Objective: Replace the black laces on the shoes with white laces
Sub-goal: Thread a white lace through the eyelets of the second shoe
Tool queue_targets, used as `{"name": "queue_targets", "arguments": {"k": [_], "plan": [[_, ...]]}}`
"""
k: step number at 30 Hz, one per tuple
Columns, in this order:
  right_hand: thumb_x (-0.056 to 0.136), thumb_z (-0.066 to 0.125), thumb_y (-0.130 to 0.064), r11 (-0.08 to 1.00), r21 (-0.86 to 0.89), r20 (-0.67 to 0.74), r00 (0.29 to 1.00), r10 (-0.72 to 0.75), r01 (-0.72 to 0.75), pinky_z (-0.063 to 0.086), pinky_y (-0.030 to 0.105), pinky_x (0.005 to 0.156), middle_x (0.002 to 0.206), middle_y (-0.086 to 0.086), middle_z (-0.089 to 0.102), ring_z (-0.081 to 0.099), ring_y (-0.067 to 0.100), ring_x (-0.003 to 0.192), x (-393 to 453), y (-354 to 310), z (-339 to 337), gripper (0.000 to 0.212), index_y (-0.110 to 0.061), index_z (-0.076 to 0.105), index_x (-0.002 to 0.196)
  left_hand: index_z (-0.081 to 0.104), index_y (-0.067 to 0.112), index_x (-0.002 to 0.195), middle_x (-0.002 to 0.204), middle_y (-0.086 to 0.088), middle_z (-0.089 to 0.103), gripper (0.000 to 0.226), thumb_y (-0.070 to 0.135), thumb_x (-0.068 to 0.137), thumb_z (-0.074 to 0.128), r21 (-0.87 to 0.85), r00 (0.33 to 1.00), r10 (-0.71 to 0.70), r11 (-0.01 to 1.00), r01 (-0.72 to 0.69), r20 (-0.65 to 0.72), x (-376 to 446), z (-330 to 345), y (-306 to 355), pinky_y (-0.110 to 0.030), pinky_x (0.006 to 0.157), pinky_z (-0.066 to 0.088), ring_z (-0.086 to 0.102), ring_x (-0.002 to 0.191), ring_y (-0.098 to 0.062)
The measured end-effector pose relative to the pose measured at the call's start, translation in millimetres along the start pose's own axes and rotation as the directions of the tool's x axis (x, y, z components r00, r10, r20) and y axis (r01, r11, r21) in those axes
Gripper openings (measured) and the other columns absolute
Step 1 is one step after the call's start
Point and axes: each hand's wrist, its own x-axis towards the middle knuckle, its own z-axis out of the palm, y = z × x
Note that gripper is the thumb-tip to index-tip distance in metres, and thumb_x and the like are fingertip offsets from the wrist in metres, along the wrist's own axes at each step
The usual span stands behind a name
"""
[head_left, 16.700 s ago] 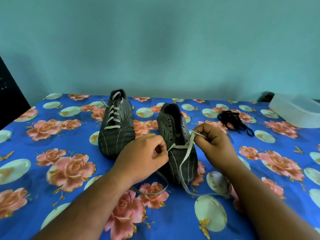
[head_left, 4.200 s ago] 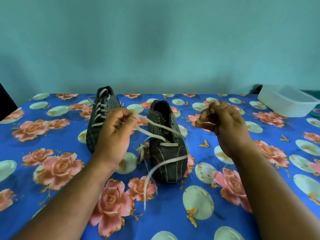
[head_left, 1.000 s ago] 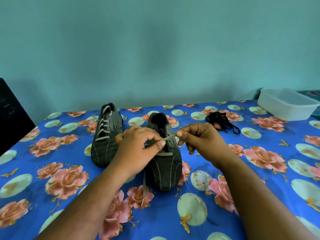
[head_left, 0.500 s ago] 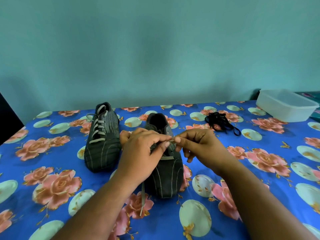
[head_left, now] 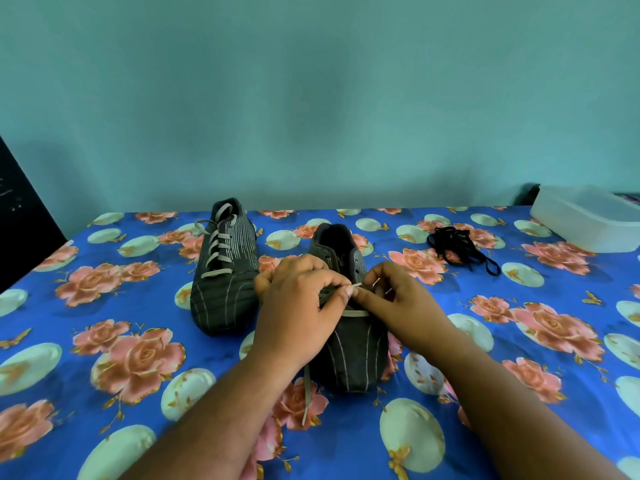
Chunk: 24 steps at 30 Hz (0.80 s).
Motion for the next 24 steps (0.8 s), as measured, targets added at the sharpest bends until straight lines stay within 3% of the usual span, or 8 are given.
{"name": "queue_targets", "arguments": {"k": [3, 9, 13, 18, 24], "plan": [[0.082, 0.074, -0.053, 0.998, -0.023, -0.002, 0.998, 0.056, -0.056, 0.043, 0.033, 0.063, 0.075, -0.001, 0.054, 0.047, 0.008, 0.063, -1, -1, 2, 0.036, -0.025, 0.056, 0.095, 0.075, 0.04, 0.091, 0.095, 0.017, 0.058, 0.009, 0.045, 0.089, 0.067, 0.029, 1.0, -0.01, 1.0, 0.01, 0.002, -1, 1, 1, -0.032, 0.081, 0.018, 0.048, 0.103, -0.006], [0.083, 0.077, -0.045, 0.996, -0.089, -0.06, 0.998, 0.003, -0.008, 0.043, 0.029, 0.058, 0.064, -0.007, 0.057, 0.05, 0.002, 0.057, -2, -5, -4, 0.026, -0.024, 0.062, 0.077, 0.075, 0.04, 0.09, 0.095, 0.018, 0.055, 0.005, 0.043, 0.087, 0.072, 0.117, 0.997, -0.052, 0.992, 0.045, 0.058, -2, 3, 2, -0.032, 0.077, 0.016, 0.049, 0.105, -0.009], [0.084, 0.074, -0.039, 0.999, -0.048, -0.03, 0.999, 0.023, -0.024, 0.054, 0.047, 0.067, 0.073, 0.007, 0.067, 0.059, 0.02, 0.065, 1, -1, -6, 0.022, -0.02, 0.066, 0.077, 0.074, 0.039, 0.092, 0.098, 0.017, 0.053, 0.009, 0.046, 0.087, 0.07, 0.186, 0.992, -0.073, 0.981, 0.053, 0.102, -2, 5, 6, -0.039, 0.084, 0.027, 0.049, 0.109, -0.011], [0.086, 0.076, -0.031, 0.999, 0.044, 0.019, 0.999, 0.029, -0.03, 0.054, 0.051, 0.064, 0.076, 0.016, 0.07, 0.057, 0.018, 0.06, 1, -1, -9, 0.019, -0.015, 0.069, 0.08, 0.075, 0.039, 0.096, 0.1, 0.018, 0.05, 0.013, 0.047, 0.09, 0.067, 0.176, 0.981, -0.098, 0.982, 0.068, 0.166, 0, 6, 8, -0.042, 0.089, 0.03, 0.046, 0.114, -0.012], [0.089, 0.076, -0.032, 0.986, 0.153, 0.089, 0.995, 0.046, -0.059, 0.05, 0.038, 0.062, 0.075, 0.019, 0.067, 0.054, 0.018, 0.062, 0, -4, -13, 0.023, -0.011, 0.069, 0.083, 0.074, 0.039, 0.098, 0.111, 0.018, 0.048, 0.017, 0.049, 0.093, 0.061, 0.237, 0.957, -0.109, 0.971, 0.044, 0.269, 5, 5, 10, -0.041, 0.089, 0.025, 0.038, 0.122, -0.013]]}}
